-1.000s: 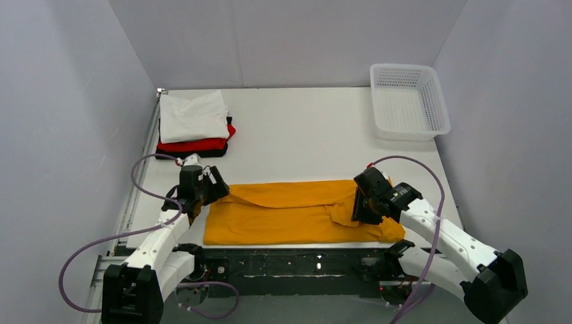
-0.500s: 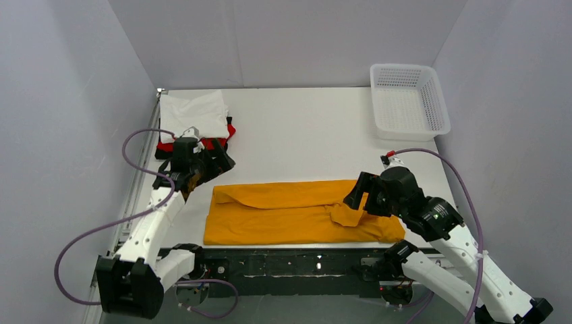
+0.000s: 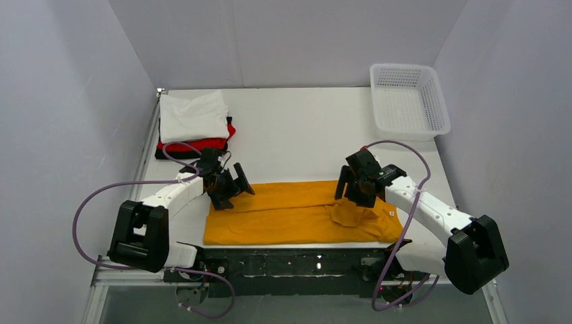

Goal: Fold and stack the t-shirts
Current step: Fold the other side of the tshirt into a rectangle, then rotate the tshirt 90 degrees

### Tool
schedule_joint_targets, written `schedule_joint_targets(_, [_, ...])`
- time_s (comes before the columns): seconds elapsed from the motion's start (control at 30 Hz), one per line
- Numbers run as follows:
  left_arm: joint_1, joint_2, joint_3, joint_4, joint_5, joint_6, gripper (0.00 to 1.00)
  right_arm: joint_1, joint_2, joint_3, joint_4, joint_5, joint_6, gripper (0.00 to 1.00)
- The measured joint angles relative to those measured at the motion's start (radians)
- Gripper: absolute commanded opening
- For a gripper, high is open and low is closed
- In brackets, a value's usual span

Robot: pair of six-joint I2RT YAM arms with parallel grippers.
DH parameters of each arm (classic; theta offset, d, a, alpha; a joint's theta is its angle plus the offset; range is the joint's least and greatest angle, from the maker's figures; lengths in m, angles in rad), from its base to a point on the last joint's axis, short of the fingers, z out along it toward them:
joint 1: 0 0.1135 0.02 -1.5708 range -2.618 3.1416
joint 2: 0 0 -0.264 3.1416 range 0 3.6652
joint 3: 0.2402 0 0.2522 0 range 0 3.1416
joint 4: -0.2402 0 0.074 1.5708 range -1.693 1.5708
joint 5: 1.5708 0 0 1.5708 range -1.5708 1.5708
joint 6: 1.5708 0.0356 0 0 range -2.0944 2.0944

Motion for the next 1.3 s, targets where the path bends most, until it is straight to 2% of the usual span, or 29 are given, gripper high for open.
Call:
schedule_joint_targets(0.13, [0.001,-0.033,-0.045,-0.029,-0.056,-0.018,0.98,0.0,-0.027,-0.111,-0.014,-0.024,0.035,0.79])
schedule_joint_targets(0.3, [0.001,-0.058,-0.055,-0.054,-0.138,-0.018,0.98,0.0,-0.153,-0.275,-0.049,-0.071,0.09,0.82])
schedule_joint_targets(0.4, [0.001,-0.057,-0.057,-0.048,-0.143,-0.027,0.98,-0.001,-0.212,-0.304,-0.024,-0.084,0.117,0.84])
schedule_joint_targets(0.5, [0.001,-0.053,-0.057,-0.043,-0.137,-0.037,0.98,-0.009,-0.196,-0.305,0.0,-0.083,0.145,0.84])
schedule_joint_targets(0.63, [-0.008,-0.051,-0.057,-0.039,-0.137,-0.049,0.98,-0.078,-0.071,-0.253,0.035,-0.124,0.151,0.83])
schedule_joint_targets(0.8, [-0.05,-0.057,-0.063,-0.03,-0.159,-0.092,0.98,-0.177,0.14,-0.114,0.126,-0.162,0.103,0.83])
schedule_joint_targets(0.93, [-0.1,-0.09,-0.083,-0.027,-0.196,-0.155,0.98,-0.217,0.357,0.079,0.249,-0.17,0.009,0.83])
schedule_joint_targets(1.1, [-0.154,-0.113,-0.097,-0.039,-0.228,-0.229,0.98,-0.243,0.64,0.414,0.316,-0.224,-0.15,0.82])
schedule_joint_targets(1.3, [-0.256,-0.092,-0.087,-0.032,-0.247,-0.293,0.98,-0.266,0.972,0.864,0.306,-0.375,-0.293,0.78])
